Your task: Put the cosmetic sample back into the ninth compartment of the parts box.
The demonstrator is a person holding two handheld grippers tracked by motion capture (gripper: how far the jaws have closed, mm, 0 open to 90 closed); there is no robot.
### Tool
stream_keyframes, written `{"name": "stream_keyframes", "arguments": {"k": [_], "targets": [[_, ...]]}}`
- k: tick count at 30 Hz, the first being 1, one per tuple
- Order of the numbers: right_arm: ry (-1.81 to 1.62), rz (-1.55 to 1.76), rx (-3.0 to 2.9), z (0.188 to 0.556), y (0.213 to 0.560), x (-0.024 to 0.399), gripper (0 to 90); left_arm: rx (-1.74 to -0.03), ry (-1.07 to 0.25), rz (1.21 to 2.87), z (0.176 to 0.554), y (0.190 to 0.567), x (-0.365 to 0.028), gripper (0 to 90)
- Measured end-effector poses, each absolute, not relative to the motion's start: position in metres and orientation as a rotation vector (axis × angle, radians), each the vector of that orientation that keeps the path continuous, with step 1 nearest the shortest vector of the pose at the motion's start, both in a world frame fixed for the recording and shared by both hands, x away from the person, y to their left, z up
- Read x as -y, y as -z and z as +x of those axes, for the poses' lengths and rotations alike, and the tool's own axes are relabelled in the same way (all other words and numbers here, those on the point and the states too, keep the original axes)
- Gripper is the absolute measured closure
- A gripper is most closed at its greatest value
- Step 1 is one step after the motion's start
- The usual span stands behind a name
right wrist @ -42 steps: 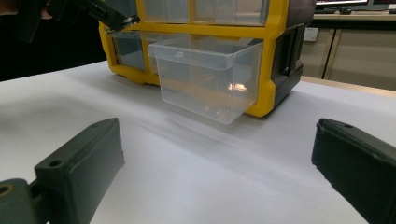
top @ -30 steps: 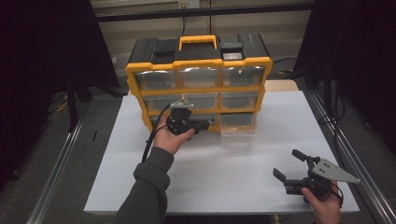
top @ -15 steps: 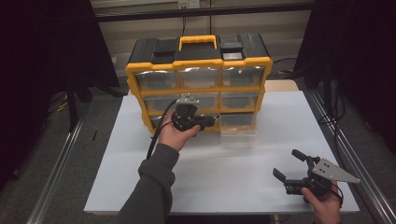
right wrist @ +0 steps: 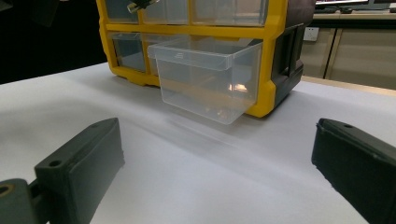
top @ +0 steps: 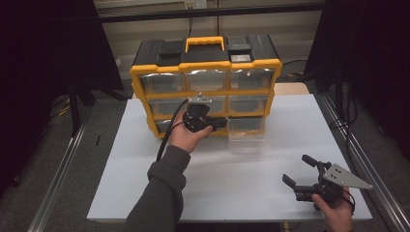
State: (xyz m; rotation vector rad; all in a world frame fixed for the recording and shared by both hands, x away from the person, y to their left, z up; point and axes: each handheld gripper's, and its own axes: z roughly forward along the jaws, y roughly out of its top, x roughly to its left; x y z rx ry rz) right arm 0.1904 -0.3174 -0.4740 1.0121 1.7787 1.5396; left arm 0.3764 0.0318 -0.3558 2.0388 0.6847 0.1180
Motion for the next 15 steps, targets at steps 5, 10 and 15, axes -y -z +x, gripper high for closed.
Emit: {"name": "stream_keyframes", "arguments": {"k": [5,10,15], "targets": [[-1.538,1.012,-1.779,0.191,0.474,0.317,1.5,-0.675,-0.119,2.025,0.378,0.356,-0.026,81.4],[-1.538,1.011,-1.779,0.191,0.474,0.317,1.5,-0.677,-0.123,2.035,0.379,0.354,-0.023,81.3],[-1.54,1.011,-1.78,0.191,0.474,0.317,1.5,-0.671,-0.129,2.056,0.38,0.353,-0.019,81.3]]}}
